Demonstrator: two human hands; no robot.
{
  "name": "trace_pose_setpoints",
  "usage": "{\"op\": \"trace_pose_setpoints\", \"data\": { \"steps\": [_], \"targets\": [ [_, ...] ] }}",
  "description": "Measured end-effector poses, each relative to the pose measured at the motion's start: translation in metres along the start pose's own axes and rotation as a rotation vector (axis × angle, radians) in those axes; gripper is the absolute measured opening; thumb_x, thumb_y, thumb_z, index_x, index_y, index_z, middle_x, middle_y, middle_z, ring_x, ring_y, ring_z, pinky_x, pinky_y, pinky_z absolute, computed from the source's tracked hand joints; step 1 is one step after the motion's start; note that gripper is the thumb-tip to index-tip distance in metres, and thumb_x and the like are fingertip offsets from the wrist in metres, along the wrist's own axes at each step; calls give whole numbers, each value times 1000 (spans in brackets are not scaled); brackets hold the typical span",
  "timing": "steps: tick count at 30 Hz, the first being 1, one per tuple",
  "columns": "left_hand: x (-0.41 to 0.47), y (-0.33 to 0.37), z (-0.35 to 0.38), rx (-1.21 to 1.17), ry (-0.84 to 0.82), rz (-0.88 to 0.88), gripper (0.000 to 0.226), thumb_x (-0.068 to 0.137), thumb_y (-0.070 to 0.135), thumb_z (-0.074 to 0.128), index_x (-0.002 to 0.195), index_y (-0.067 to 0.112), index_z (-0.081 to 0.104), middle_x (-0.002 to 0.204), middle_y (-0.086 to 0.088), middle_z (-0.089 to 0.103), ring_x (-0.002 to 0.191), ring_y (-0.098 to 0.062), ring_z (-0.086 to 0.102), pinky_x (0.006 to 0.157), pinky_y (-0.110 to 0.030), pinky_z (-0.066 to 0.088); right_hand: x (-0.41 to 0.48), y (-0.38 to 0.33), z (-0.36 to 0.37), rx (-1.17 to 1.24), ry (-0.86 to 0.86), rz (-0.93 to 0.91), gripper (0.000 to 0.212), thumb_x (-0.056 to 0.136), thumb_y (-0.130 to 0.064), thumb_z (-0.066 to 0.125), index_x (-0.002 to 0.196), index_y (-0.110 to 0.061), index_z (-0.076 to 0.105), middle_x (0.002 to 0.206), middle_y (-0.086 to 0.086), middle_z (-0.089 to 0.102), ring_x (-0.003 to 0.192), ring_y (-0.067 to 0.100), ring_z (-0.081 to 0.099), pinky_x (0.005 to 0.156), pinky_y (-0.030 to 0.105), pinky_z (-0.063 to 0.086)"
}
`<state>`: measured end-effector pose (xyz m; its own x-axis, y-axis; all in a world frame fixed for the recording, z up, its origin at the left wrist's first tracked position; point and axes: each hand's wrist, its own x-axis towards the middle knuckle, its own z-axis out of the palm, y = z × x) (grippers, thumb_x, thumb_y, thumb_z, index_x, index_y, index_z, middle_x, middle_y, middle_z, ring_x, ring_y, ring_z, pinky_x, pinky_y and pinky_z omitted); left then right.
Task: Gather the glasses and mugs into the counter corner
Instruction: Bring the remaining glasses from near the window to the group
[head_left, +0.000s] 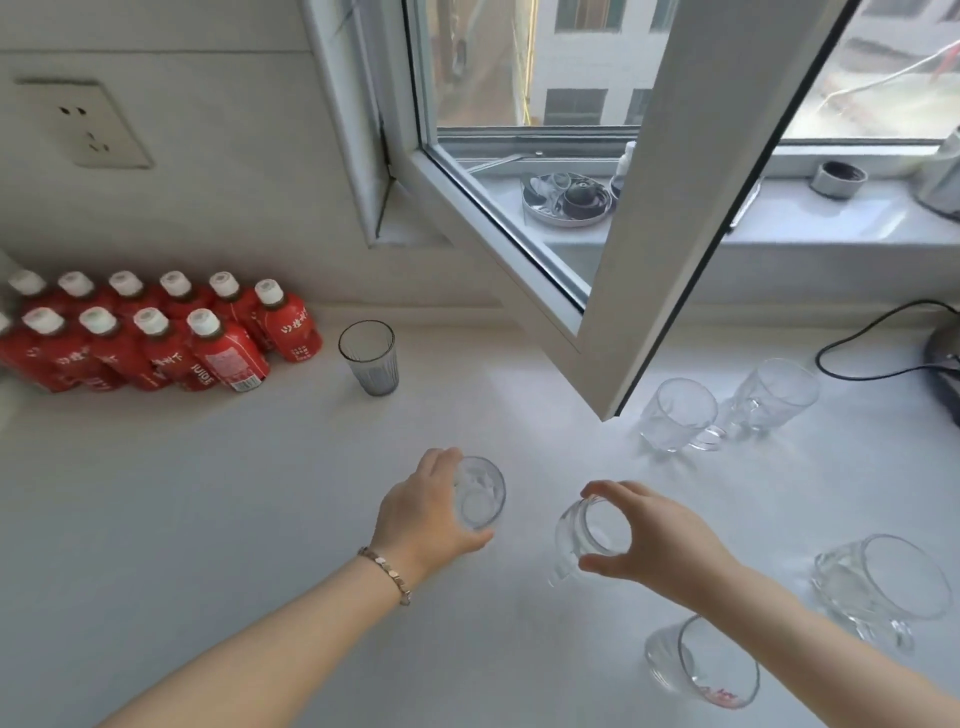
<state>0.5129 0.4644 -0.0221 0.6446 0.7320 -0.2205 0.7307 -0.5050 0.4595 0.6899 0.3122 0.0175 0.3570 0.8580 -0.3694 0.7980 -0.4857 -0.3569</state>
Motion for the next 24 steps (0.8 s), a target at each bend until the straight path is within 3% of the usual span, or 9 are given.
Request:
{"op": "trace_pose_setpoints", "data": {
  "steps": [6, 9, 13, 17, 24],
  "targets": [
    [-104, -9, -17, -35, 138, -233, 86, 59, 50, 75, 131, 23, 37, 134, 12, 48, 122, -11, 52, 95, -28, 44, -3, -22, -3, -111, -87, -282, 66, 75, -50, 69, 132, -36, 40, 136, -13, 48, 111, 15, 58, 86, 27, 45],
    [-169, -1, -11, -90, 248, -432, 97, 49, 64, 66, 133, 26, 36, 134, 14, 49, 123, -9, 52, 97, -24, 43, -12, -40, 0, -178, -144, -471, 66, 75, -50, 69, 133, -37, 38, 138, -13, 47, 115, 15, 55, 89, 28, 44],
    [-264, 24, 18, -153, 440, -734, 93, 59, 55, 76, 135, 27, 33, 136, 12, 50, 122, -12, 53, 98, -26, 43, -39, -66, 14, -266, -234, -715, 66, 76, -49, 69, 133, -37, 38, 137, -12, 47, 118, 16, 54, 90, 28, 44],
    [-364, 55, 50, -212, 585, -997, 89, 56, 54, 79, 130, 29, 37, 128, 12, 55, 113, -12, 57, 87, -21, 45, -88, -100, 43, -356, -321, -952, 65, 76, -47, 69, 133, -37, 38, 136, -10, 48, 117, 18, 55, 90, 29, 45],
    [-526, 95, 97, -262, 764, -1315, 86, 58, 51, 79, 130, 27, 38, 131, 11, 53, 117, -12, 56, 92, -27, 45, -214, -157, 112, -455, -470, -1287, 64, 74, -47, 69, 131, -38, 40, 129, -10, 52, 108, 17, 58, 76, 24, 39]
  ]
}}
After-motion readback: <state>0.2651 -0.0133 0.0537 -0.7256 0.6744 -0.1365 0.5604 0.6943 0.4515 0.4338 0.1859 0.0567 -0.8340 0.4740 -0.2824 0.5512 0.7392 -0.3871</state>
